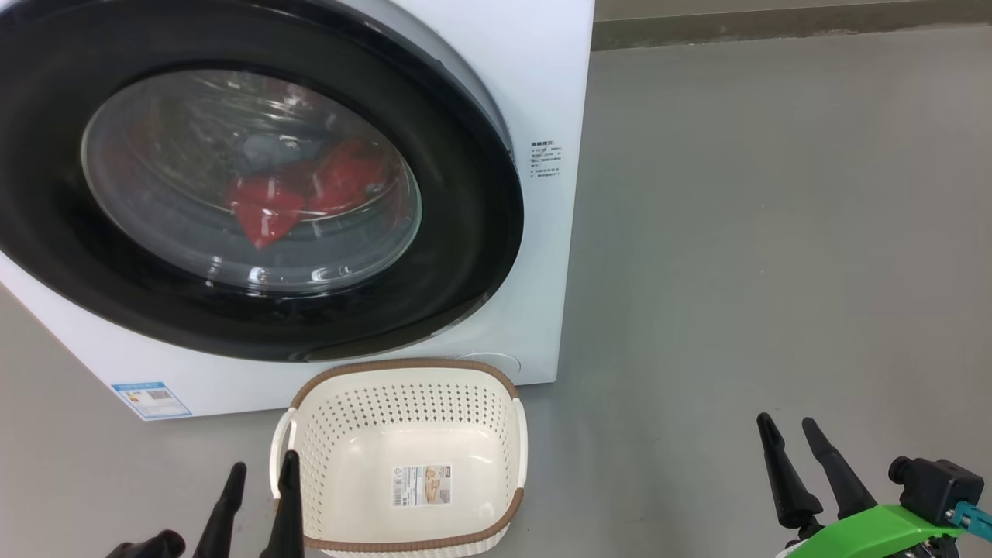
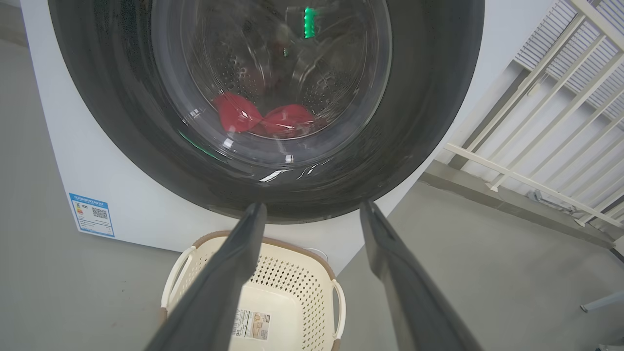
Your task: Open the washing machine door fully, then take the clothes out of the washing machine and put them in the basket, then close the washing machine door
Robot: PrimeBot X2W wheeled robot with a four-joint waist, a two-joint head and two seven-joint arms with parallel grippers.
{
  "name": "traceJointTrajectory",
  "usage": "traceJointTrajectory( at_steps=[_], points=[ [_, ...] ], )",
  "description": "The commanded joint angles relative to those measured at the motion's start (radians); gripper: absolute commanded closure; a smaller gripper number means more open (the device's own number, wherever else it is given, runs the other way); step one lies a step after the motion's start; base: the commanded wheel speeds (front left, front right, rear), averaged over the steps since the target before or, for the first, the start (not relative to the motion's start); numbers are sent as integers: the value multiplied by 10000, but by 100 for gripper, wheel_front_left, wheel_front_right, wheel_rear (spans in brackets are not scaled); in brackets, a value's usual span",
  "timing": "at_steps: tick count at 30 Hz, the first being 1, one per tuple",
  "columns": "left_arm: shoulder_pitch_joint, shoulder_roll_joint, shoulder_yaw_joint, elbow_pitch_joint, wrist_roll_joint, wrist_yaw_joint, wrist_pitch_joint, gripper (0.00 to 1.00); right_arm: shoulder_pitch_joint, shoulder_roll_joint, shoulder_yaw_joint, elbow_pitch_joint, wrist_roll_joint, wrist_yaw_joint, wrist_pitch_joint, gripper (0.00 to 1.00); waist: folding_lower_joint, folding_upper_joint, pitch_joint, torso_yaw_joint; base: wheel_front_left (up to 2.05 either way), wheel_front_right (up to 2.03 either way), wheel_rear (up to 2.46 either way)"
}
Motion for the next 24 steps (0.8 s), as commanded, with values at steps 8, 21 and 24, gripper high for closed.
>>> traceJointTrajectory(
  at_steps=[8,21,24],
  points=[
    [18,143,160,-395,1040,110,-350,0,90,-202,61,-341,-1107,-6,-369,0,-1,0,23,10,0,0,0],
    [165,161,88,-223,2334,70,-737,0,294,-261,-3,-402,-2404,-7,-752,0,-1,0,69,34,0,0,0],
    [183,165,80,-187,2646,112,-826,0,323,-267,-32,-378,-2642,-7,-840,0,-1,0,77,35,0,0,0]
  ],
)
